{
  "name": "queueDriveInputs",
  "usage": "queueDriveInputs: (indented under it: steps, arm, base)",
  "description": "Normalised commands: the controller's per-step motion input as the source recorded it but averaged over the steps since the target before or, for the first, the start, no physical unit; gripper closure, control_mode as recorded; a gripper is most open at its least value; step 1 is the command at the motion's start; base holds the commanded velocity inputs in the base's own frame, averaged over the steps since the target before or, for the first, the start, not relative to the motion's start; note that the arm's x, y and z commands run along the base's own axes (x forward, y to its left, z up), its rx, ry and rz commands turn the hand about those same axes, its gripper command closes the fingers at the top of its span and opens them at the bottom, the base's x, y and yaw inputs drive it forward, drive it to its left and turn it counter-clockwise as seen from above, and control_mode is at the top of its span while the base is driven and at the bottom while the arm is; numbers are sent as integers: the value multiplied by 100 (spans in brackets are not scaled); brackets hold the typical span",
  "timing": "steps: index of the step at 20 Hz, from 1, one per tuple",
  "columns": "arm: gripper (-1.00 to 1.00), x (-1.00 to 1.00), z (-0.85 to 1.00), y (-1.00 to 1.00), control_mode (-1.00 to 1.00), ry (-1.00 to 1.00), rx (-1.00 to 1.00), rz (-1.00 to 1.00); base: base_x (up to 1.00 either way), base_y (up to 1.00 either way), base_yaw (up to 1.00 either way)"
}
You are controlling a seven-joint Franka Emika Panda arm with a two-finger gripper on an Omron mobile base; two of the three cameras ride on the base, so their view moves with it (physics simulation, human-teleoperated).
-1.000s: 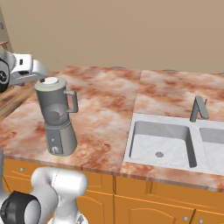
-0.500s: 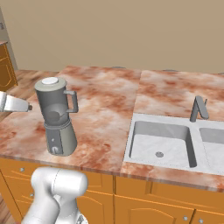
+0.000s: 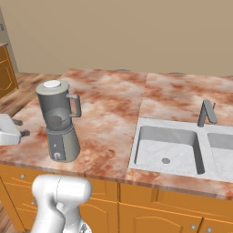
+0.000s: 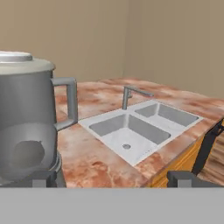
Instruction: Open the blender lid, put the tangerine in the blender, close the lid, and start the blender.
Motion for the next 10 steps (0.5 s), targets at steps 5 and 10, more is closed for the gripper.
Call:
queueDriveInputs:
  steps: [5, 10]
  arm:
    - [-100, 0, -62, 0, -100, -13, 0, -16]
    - [-100, 2, -73, 0, -100, -11, 0, -7]
  base:
    - [0, 0, 0]
    - [0, 0, 0]
